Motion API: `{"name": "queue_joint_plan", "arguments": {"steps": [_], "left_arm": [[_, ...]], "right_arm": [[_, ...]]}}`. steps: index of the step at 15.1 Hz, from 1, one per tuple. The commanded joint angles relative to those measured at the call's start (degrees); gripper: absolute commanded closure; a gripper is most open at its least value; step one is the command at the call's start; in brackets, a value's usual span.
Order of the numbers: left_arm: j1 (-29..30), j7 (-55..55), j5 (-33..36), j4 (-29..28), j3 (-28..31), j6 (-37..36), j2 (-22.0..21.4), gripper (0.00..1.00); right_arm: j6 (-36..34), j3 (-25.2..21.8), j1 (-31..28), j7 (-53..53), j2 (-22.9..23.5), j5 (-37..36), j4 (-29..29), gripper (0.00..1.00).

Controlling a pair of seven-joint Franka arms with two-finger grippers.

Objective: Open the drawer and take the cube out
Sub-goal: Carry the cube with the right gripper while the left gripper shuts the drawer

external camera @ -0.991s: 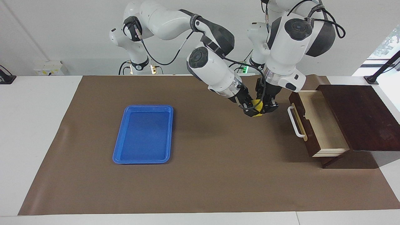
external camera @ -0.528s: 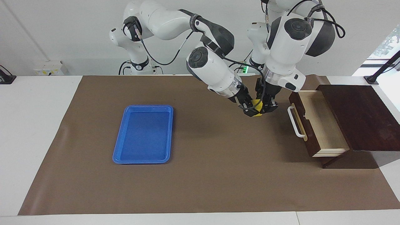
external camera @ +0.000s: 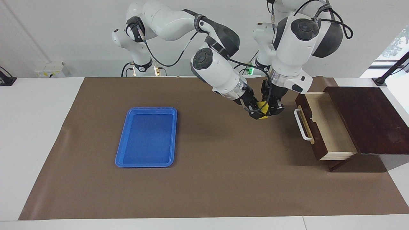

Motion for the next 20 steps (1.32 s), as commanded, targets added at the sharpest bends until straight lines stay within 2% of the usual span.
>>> {"name": "queue_joint_plan", "arguments": {"steps": [1, 3, 4, 12, 15, 20], "left_arm": [[-0.1, -0.2, -0.7, -1.5, 0.8, 0.9, -1.4, 1.00], [0.1, -0.2, -0.7, -1.4, 0.8, 1.1, -1.4, 0.29], [0.1, -0.2, -0.7, -1.3, 0.8, 1.0, -1.4, 0.00], [0.6, 4.6, -0.1, -0.9, 1.5, 0.5, -1.9, 0.00], [3.3, 10.3, 0.1, -1.2, 1.5, 0.5, -2.2, 0.00], [7.9, 21.7, 0.0, -2.1, 1.5, 1.2, -2.6, 0.00]], "right_arm": [[-0.2, 0.2, 0.1, 0.5, 0.5, -1.0, 1.3, 1.00], [-0.2, 0.2, 0.1, 0.5, 0.5, -1.0, 1.3, 1.00], [-0.2, 0.3, 0.1, 0.5, 0.5, -0.9, 1.3, 1.00], [-1.0, 0.2, -1.0, 0.5, 0.0, -0.9, 1.3, 1.00], [-1.6, 0.7, -4.3, 0.5, -0.6, -0.6, 1.2, 1.00], [-7.7, 0.7, -11.3, -0.9, -2.4, 0.1, 1.1, 1.00]]}}
